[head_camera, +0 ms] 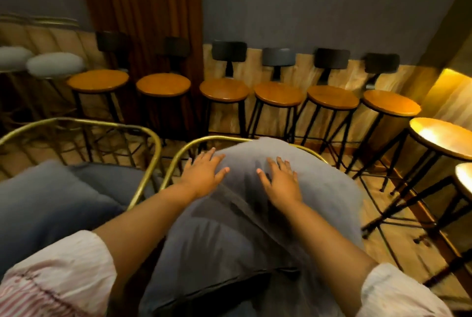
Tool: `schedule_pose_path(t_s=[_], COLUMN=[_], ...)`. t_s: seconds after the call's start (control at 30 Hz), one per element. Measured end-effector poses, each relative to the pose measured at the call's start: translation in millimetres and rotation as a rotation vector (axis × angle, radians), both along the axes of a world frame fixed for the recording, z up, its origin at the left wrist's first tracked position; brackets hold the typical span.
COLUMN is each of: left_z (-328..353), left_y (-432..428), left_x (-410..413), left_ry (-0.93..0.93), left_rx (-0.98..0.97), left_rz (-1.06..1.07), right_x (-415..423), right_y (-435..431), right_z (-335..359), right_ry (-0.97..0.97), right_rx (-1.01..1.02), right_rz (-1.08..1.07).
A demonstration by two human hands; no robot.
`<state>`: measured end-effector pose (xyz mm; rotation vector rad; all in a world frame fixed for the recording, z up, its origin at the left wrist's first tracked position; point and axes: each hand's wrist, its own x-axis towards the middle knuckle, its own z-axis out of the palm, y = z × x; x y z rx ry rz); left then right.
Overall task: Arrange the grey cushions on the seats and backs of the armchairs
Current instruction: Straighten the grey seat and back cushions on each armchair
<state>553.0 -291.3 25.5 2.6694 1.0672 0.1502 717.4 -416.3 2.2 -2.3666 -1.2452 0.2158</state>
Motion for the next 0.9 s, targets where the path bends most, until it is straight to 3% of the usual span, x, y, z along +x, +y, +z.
schedule_pose_path(t_s=[0.43, 0.67, 0.9], left_z=[-9.2, -37.0, -70.2], left_y=[104.1, 160.7, 223.2], left_x=[-334.0, -494.3, -582.6], left_ry=[-0.070, -0.184, -0.250], left_rx=[-0.094, -0.230, -0.338], left_rz=[0.524, 0.739, 0.927], right_x=[-271.7, -403.3, -458.7], right_y=[178.3, 260.8, 326.6], right_z=[-17.4, -47.8, -83.2], right_ry=[0.140, 0.399, 0.561], right_rx=[0.090, 0.016, -0.094], right_rz=[0.548, 0.591, 0.506])
